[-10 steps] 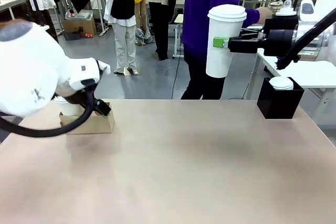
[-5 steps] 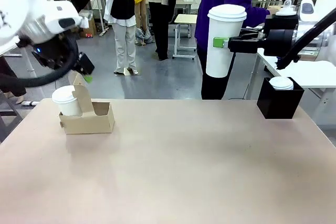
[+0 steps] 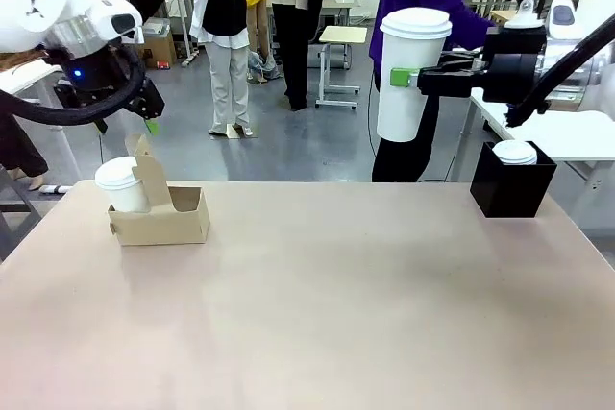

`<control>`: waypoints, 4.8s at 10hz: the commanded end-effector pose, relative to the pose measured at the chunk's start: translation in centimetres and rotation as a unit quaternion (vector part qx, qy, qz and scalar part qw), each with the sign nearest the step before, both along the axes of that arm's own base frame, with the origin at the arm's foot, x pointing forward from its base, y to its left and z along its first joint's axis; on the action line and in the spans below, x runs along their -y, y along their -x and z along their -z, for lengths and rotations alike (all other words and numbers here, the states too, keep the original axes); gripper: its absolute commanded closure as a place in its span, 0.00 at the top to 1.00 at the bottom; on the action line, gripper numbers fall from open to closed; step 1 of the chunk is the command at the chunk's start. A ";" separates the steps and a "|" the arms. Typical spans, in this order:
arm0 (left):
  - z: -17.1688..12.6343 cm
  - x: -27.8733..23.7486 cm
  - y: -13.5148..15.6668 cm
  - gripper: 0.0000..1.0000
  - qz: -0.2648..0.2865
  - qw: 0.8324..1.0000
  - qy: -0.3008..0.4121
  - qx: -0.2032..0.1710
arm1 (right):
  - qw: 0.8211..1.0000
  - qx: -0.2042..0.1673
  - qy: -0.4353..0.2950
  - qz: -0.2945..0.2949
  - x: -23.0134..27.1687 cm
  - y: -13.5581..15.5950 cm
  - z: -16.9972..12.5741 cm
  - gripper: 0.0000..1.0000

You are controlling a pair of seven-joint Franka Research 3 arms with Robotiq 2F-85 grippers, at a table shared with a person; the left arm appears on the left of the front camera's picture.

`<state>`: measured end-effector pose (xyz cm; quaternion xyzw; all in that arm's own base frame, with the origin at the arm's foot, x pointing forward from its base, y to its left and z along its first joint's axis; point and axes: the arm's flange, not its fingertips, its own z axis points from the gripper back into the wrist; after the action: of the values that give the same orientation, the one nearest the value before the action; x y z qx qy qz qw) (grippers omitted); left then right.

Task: Pour a drink into a cup and package it in a carrier.
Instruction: Position the Cup Carrier in the center of the table.

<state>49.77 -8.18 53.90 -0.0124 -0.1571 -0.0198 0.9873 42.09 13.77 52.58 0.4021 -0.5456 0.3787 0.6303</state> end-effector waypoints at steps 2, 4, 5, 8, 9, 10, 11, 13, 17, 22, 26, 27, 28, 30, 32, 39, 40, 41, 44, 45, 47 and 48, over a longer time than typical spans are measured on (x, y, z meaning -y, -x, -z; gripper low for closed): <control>0.8 0.7 -1.9 1.00 -0.058 0.998 -0.009 -0.020 | 1.000 0.005 0.000 0.004 -0.2 0.0 -0.3 0.81; 1.5 0.3 -1.6 1.00 -0.026 1.000 0.004 -0.016 | 1.000 0.005 0.000 0.004 -0.2 0.0 -0.3 0.81; 1.5 0.3 -1.6 1.00 -0.026 1.000 0.004 -0.016 | 1.000 0.005 0.000 0.004 -0.2 0.0 -0.3 0.81; 2.0 0.4 -2.1 1.00 -0.071 0.997 -0.002 -0.034 | 1.000 0.005 0.000 0.004 -0.2 0.0 -0.3 0.81; 2.2 0.6 -2.6 1.00 -0.089 0.995 -0.006 -0.039 | 1.000 0.005 0.000 0.004 -0.2 0.0 -0.3 0.81; 2.4 0.7 -3.3 1.00 -0.104 0.994 -0.007 -0.040 | 1.000 0.005 0.000 0.004 -0.2 0.0 -0.3 0.81; 2.5 0.9 -3.6 1.00 -0.115 0.992 -0.008 -0.042 | 1.000 0.005 0.000 0.004 -0.2 0.0 -0.3 0.81; 2.6 1.0 -4.1 0.40 -0.139 0.989 -0.011 -0.050 | 1.000 0.005 0.000 0.004 -0.2 0.0 -0.3 0.81; 3.2 0.7 -4.8 0.14 -0.140 0.988 -0.011 -0.062 | 1.000 0.005 0.000 0.004 -0.2 0.0 -0.3 0.81; 3.6 0.4 -5.2 0.00 -0.163 0.981 0.000 -0.105 | 1.000 0.005 0.000 0.004 -0.2 0.0 -0.3 0.81; 3.7 0.6 -4.8 0.00 -0.134 0.989 -0.003 -0.060 | 1.000 0.005 0.000 0.004 -0.2 0.0 -0.3 0.81; 3.7 0.6 -4.8 0.04 -0.138 0.988 -0.003 -0.068 | 1.000 0.005 0.000 0.004 -0.2 0.0 -0.3 0.81; 2.2 1.1 -4.1 0.02 -0.154 0.986 0.009 -0.068 | 1.000 0.005 0.000 0.004 -0.2 0.0 -0.3 0.81; -1.3 3.6 -2.5 0.02 -0.153 0.986 0.010 -0.066 | 1.000 0.005 0.000 0.004 -0.2 0.0 -0.3 0.81; -4.6 8.6 -0.5 0.02 -0.125 0.989 -0.004 -0.080 | 1.000 0.005 0.000 0.004 -0.2 0.0 -0.3 0.81; -4.2 29.1 6.6 0.02 -0.081 0.993 -0.020 -0.088 | 1.000 0.005 0.000 0.004 -0.2 0.0 -0.3 0.81; -3.3 30.5 7.3 0.02 -0.077 0.993 -0.017 -0.086 | 1.000 0.005 0.000 0.004 -0.2 0.0 -0.3 0.81; -2.4 31.5 8.0 0.02 -0.075 0.993 -0.017 -0.086 | 1.000 0.005 0.000 0.004 -0.2 0.0 -0.3 0.81; 0.0 33.2 9.8 0.02 -0.068 0.995 -0.021 -0.066 | 1.000 0.005 0.000 0.004 -0.2 0.0 -0.3 0.81; 0.9 33.4 10.3 0.02 -0.061 0.996 -0.023 -0.067 | 1.000 0.005 0.000 0.004 -0.2 0.0 -0.3 0.81; 2.7 33.3 10.9 0.02 -0.047 0.996 -0.022 -0.077 | 1.000 0.005 0.000 0.004 -0.2 0.0 -0.3 0.81; 3.5 33.3 11.0 0.02 -0.045 0.995 -0.025 -0.081 | 1.000 0.005 0.000 0.004 -0.2 0.0 -0.3 0.81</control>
<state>39.35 -42.33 50.97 0.0187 -0.0678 0.0199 0.9973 42.05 13.81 52.61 0.4014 -0.5456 0.3795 0.6302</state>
